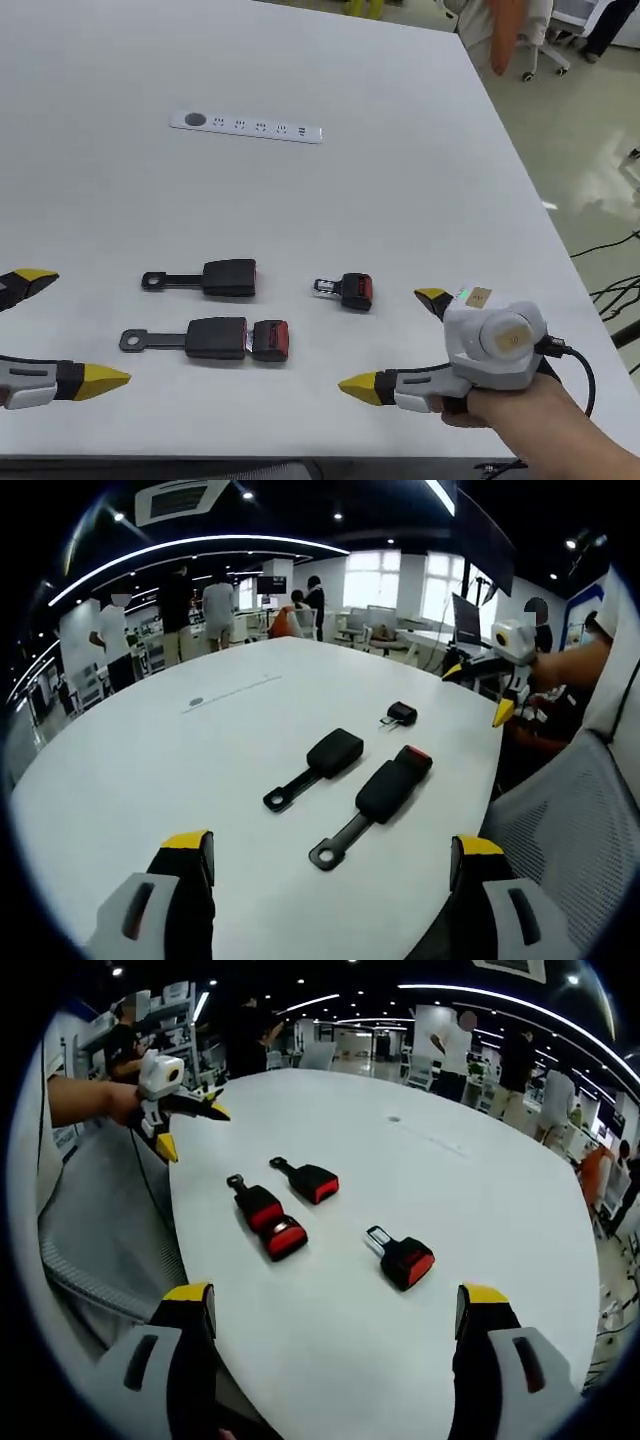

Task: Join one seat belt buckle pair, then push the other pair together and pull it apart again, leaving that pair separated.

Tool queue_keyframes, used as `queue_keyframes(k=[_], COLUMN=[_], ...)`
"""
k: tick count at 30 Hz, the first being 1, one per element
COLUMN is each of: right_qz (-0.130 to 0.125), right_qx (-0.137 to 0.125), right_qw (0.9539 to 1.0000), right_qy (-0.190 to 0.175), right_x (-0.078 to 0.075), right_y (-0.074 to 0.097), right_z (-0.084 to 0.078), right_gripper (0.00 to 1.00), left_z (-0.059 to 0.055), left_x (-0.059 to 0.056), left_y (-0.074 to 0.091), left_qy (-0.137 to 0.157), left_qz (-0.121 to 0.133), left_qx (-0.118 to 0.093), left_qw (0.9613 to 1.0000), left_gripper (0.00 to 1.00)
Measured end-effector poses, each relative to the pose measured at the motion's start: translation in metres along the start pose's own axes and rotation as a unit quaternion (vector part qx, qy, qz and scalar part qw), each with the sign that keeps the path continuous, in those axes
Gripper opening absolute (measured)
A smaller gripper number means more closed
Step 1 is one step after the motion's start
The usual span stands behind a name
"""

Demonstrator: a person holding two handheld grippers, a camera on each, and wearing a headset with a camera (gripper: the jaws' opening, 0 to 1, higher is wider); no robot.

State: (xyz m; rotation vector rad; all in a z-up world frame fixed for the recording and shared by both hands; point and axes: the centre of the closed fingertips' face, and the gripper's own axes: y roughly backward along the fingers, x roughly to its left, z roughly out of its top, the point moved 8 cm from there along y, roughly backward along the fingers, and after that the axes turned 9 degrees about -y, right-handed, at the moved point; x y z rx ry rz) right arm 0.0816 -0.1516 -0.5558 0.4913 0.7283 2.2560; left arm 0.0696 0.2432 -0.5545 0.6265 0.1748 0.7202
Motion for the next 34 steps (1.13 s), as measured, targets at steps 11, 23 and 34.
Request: queue_keyframes(k=[11, 23, 34], right_qz=[-0.016, -0.017, -0.015], right_qx=[-0.005, -0.011, -0.005], right_qw=[0.9997, 0.9996, 0.9997], right_qy=[-0.015, -0.02, -0.017], right_x=[0.003, 0.002, 0.001], right_y=[0.001, 0.001, -0.003], right_z=[-0.003, -0.001, -0.001], right_gripper=[1.0, 1.0, 1.0], left_z=[-0.005, 0.002, 0.001], left_x=[0.002, -0.001, 0.001], left_y=[0.003, 0.0, -0.002], left_qy=[0.007, 0.0, -0.01], left_qz=[0.015, 0.009, 0.008], left_qx=[-0.003, -0.006, -0.004], left_qw=[0.9999, 0.9999, 0.9999], left_gripper=[1.0, 1.0, 1.0])
